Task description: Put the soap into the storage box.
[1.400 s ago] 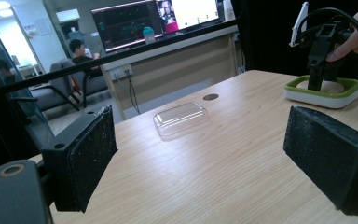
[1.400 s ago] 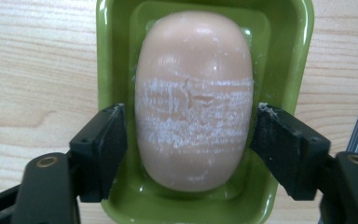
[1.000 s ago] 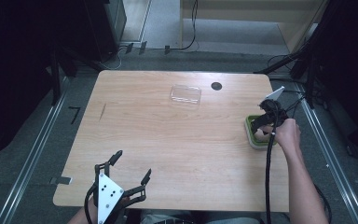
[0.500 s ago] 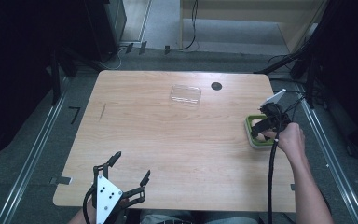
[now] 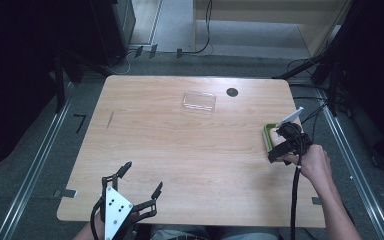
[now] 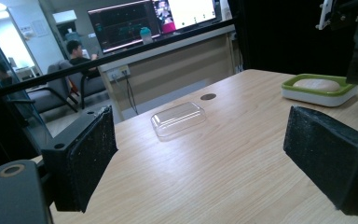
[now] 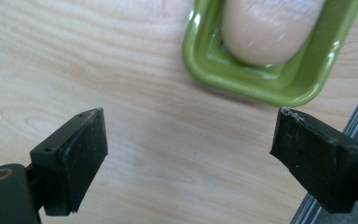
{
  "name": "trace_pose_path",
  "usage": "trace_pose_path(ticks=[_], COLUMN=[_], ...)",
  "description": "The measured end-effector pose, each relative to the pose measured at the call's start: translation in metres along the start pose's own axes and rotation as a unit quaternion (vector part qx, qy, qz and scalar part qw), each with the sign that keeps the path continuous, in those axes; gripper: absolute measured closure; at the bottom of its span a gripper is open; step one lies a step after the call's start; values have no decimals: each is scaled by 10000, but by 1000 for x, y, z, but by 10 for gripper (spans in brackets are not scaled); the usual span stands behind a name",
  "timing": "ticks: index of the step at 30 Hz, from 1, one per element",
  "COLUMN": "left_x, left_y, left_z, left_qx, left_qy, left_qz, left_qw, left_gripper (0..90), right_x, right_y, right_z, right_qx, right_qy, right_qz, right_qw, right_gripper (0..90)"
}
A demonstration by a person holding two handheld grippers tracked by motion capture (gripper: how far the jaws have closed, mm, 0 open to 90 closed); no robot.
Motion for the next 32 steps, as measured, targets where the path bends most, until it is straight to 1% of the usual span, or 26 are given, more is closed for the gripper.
trace_pose_path(ticks=[2, 4, 5, 8, 11, 12, 13, 14, 15, 16, 19, 20, 21, 22, 25, 26, 28, 31, 32], left_x=[0, 0, 0, 0, 0, 0, 0, -1, -1, -1, -1, -1, -1, -1, -1, -1, -1, -1, -1], left_y=[0, 0, 0, 0, 0, 0, 0, 0, 0, -1, -1, -1, -1, -1, -1, -1, -1, -1, -1], left_z=[0, 0, 1, 1, 2, 2, 2, 3, 3, 3, 3, 3, 3, 4, 5, 5, 5, 4, 4], left_qx=[6, 14, 14, 19, 40, 47, 47, 45, 45, 60, 62, 56, 54, 71, 89, 87, 74, 80, 72], left_qy=[10, 8, 8, 5, 4, 11, 11, 14, 14, 10, 4, -2, -2, -15, -10, -16, -3, -17, -23], left_qz=[11, 17, 12, 9, 11, 20, 20, 18, 18, 14, 19, 9, 9, 3, 27, 17, 12, 11, -2], left_qw=[10000, 10000, 10000, 10000, 10000, 10000, 10000, 10000, 10000, 10000, 10000, 10000, 10000, 10000, 10000, 10000, 10000, 10000, 10000], left_gripper=[99, 99, 99, 99, 99, 99, 99, 99, 99, 99, 99, 99, 99, 99, 99, 99, 99, 99, 99], right_x=[4, 6, 10, 15, 23, 25, 25, 31, 31, 36, 43, 43, 49, 51, 56, 61, 66, 72, 75], right_y=[2, 4, 5, 7, 12, 13, 13, 17, 17, 20, 25, 25, 28, 28, 30, 31, 33, 34, 35], right_z=[1, 1, 2, 4, 7, 9, 9, 12, 12, 15, 20, 20, 22, 23, 25, 26, 29, 31, 33], right_qx=[15, 23, 37, 45, 15, 45, 45, 71, 71, 95, 56, 56, 81, 82, 73, 44, 62, 54, 86], right_qy=[10, 17, -2, 14, 84, 81, 81, 139, 139, 143, 158, 158, 215, 203, 211, 213, 267, 284, 287], right_qz=[-64, -70, -154, -177, -240, -305, -305, -379, -379, -474, -518, -518, -563, -587, -558, -626, -647, -703, -746], right_qw=[10000, 10000, 9999, 9998, 9997, 9995, 9995, 9992, 9992, 9987, 9985, 9985, 9982, 9980, 9982, 9978, 9975, 9971, 9968], right_gripper=[106, 105, 105, 105, 105, 105, 105, 105, 105, 108, 113, 113, 115, 118, 120, 123, 125, 129, 136])
Point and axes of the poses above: each handheld gripper's, and its own axes: z roughly forward along the jaws, x roughly out of its underside, y roughly to its left, the point moved 4 cm from there along z, roughly forward along the jaws, and after that the axes turned 12 degrees about x, right-handed, at the moved point
